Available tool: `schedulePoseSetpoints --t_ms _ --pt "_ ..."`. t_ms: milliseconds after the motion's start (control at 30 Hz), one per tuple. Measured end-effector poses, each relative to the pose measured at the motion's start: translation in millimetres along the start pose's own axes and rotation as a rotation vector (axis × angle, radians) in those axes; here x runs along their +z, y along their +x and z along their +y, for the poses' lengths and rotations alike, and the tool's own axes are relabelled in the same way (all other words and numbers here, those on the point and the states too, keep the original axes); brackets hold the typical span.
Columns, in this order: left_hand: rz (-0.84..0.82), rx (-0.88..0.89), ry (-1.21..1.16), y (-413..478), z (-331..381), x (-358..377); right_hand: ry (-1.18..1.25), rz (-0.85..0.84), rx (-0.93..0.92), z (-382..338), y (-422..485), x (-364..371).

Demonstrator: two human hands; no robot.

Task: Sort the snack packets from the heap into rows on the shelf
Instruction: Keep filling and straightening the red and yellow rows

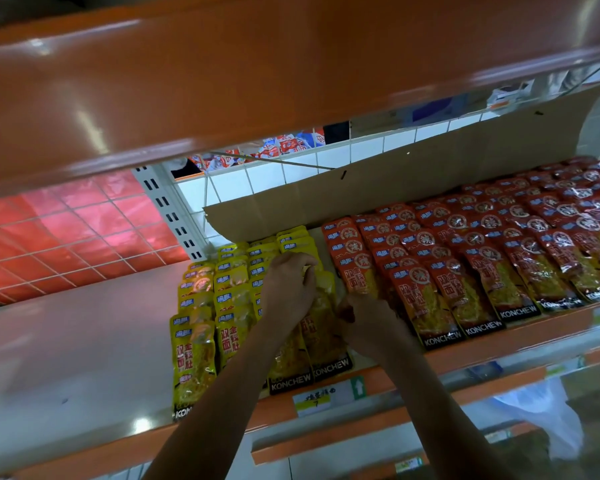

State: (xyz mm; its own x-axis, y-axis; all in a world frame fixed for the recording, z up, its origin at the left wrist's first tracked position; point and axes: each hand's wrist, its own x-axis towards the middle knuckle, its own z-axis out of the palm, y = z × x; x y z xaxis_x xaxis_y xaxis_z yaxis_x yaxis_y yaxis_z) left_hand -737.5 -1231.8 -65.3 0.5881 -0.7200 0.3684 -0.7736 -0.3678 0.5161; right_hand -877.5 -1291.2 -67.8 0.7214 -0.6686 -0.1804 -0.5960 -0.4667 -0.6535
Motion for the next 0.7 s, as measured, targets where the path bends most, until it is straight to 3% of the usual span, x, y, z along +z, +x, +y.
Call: schedulePoseSetpoints --t_ms 433,700 --pt "0.021 -0.062 0.023 -27.6 -34.2 -32.9 0.045 0.277 -0.096 -38.3 5.7 9.6" --pt "0.041 -0.127 0.095 -54.2 -96.8 -92.7 -0.013 0.263 -0.292 -118.6 9.2 76.5"
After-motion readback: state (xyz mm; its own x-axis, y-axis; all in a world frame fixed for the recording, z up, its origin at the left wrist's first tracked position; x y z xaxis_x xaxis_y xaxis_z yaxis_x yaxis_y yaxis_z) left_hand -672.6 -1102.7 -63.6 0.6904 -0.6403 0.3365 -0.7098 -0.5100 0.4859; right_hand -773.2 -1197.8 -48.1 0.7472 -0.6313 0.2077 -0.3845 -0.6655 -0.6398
